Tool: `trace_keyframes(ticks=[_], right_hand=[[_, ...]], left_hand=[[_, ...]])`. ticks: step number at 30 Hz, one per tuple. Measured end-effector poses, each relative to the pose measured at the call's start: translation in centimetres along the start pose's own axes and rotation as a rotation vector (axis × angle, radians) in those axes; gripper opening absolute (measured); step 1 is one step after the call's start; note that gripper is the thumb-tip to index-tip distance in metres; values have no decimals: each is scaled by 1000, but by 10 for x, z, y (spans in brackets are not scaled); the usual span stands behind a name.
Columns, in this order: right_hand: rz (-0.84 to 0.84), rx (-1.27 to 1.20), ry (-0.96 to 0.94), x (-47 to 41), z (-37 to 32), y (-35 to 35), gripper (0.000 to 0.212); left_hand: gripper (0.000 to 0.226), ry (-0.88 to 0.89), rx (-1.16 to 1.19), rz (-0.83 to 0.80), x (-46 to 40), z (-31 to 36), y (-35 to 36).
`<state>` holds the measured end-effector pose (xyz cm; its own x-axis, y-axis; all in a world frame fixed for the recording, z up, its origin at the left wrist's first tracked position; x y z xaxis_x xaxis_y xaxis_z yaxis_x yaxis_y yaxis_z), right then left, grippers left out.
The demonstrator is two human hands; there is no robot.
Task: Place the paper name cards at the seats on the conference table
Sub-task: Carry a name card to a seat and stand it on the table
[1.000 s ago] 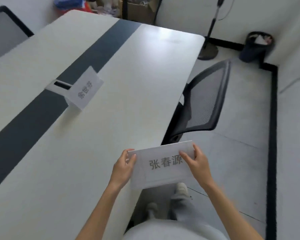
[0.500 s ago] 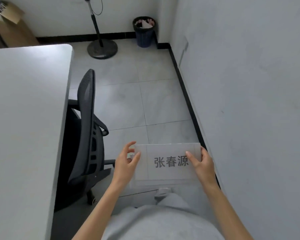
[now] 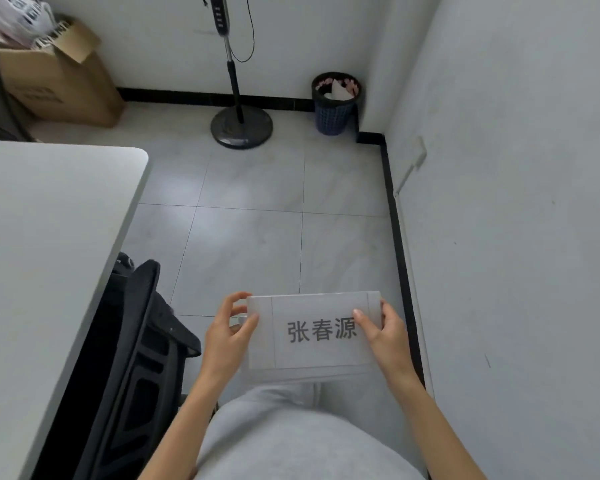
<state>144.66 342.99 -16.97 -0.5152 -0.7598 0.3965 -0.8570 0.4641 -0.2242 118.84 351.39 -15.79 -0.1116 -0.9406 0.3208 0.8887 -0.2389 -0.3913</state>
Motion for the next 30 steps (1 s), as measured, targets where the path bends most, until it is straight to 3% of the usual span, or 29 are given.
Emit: trace_keyframes(ticks=[8, 14, 22, 25, 30], right_hand=[[-46, -50, -58, -171, -117, 55, 32], [-172, -41, -78, -305, -188, 135, 28], [-653, 265, -201, -462, -304, 351, 44], [-856, 382, -280, -471, -349, 445, 64], [-1180, 522, -398, -444, -376, 598, 69]], left_hand=[[26, 55, -28, -16, -193, 109, -23], [24, -8, 7, 147, -316, 126, -61], [23, -242, 169, 608, -427, 98, -163], [24, -332, 242, 828, -431, 87, -208], [30, -426, 375, 1167, -413, 61, -273]])
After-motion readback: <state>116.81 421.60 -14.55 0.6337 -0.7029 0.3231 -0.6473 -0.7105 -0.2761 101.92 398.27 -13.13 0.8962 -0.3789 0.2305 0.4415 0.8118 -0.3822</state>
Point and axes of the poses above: each hand's wrist, its own x-axis away from the middle knuckle, its own y-axis out of the palm, z = x × y, the point moved 10 cm from there along -x, towards the middle knuckle, and after that the axes turned 7 degrees about -x, right-handed, at the moved point
